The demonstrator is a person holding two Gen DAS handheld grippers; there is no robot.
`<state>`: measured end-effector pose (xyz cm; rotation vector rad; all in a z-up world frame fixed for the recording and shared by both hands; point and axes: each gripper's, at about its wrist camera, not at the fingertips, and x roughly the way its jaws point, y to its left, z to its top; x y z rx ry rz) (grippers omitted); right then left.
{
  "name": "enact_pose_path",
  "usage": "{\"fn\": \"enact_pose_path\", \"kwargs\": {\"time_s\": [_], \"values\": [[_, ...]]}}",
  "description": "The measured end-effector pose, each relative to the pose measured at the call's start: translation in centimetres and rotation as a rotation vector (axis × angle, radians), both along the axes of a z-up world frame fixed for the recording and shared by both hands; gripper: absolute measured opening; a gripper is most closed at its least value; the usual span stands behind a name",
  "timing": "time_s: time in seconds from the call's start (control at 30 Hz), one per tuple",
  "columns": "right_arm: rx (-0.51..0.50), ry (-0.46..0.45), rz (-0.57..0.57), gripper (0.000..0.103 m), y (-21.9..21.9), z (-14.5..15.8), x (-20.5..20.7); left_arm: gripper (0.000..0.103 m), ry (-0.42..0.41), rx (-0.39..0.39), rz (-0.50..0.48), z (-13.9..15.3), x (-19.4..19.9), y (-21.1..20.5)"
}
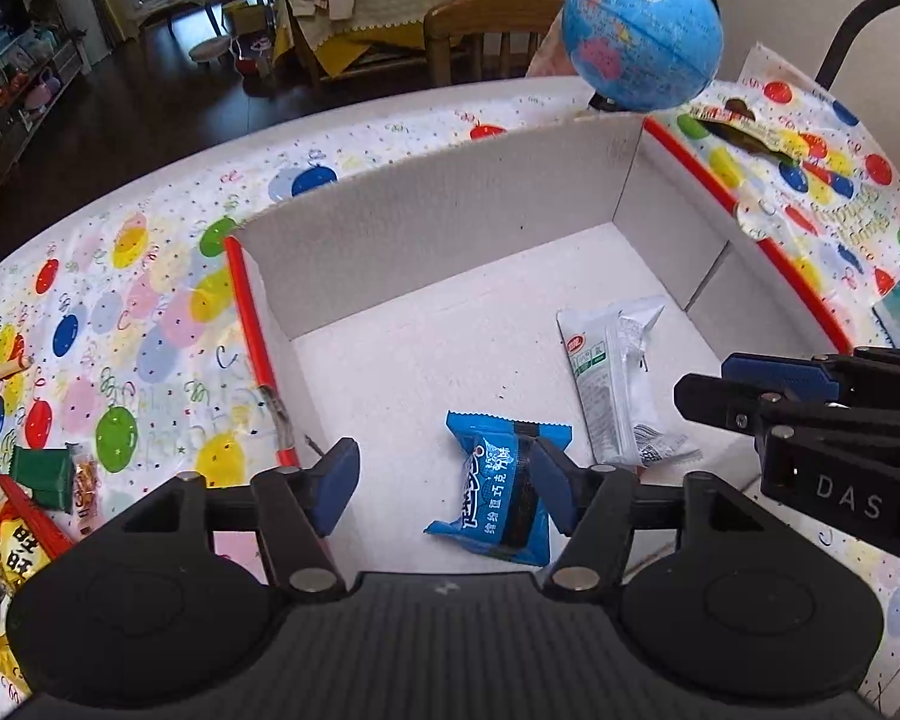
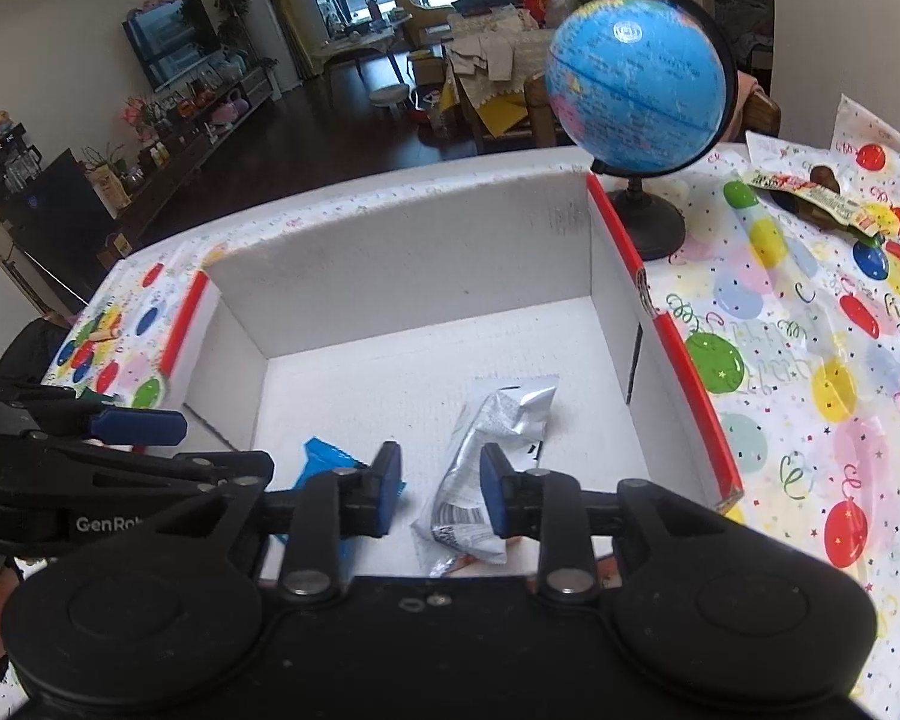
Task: Organize snacks
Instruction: 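Carry both packets over the red box and open both tools to drop them, then withdraw both tools from the box back toward the snack pile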
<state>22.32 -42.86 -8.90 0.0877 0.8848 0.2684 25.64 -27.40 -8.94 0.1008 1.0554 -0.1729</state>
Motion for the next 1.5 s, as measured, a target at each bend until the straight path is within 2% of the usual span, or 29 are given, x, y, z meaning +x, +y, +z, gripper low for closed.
{"fn": "enact_pose_path", "kwargs": {"time_s": [0.3, 0.37, 0.5, 0.73, 0.9, 0.97, 1.07, 1.17, 1.33, 1.5], "values": [[-0.003, -0.076, -0.007, 0.051, 1.4, 3.0, -3.1, 0.07, -0.068, -0.051, 0.005, 2.8, -3.0, 2.2], [-0.004, -0.091, -0.016, 0.059, 1.8, 3.6, -3.8, 0.07, -0.084, -0.058, 0.003, 3.4, -3.6, 2.9], [-0.01, -0.125, -0.026, 0.065, 2.8, 4.8, -5.2, 0.07, -0.114, -0.076, -0.001, 4.7, -4.9, 4.4], [-0.016, -0.185, -0.045, 0.081, 5.1, 6.5, -7.7, 0.076, -0.169, -0.087, -0.008, 6.6, -7.2, 7.0], [-0.014, -0.217, -0.048, 0.087, 6.7, 7.4, -9.5, 0.077, -0.188, -0.102, -0.005, 7.6, -8.9, 9.3], [-0.012, -0.228, -0.054, 0.094, 7.4, 7.6, -10.2, 0.077, -0.193, -0.105, -0.007, 7.9, -9.6, 10.0], [-0.008, -0.233, -0.054, 0.095, 8.6, 7.8, -11.0, 0.078, -0.207, -0.108, -0.004, 8.3, -10.6, 11.4], [0.003, -0.232, -0.053, 0.099, 9.7, 7.9, -11.7, 0.085, -0.214, -0.124, 0.002, 8.6, -11.5, 12.8], [0.018, -0.245, -0.044, 0.101, 11.6, 8.1, -12.7, 0.085, -0.228, -0.14, 0.026, 9.0, -13.0, 15.4], [0.035, -0.251, -0.029, 0.101, 13.7, 7.9, -13.3, 0.102, -0.247, -0.169, 0.069, 9.2, -14.4, 19.0]]}}
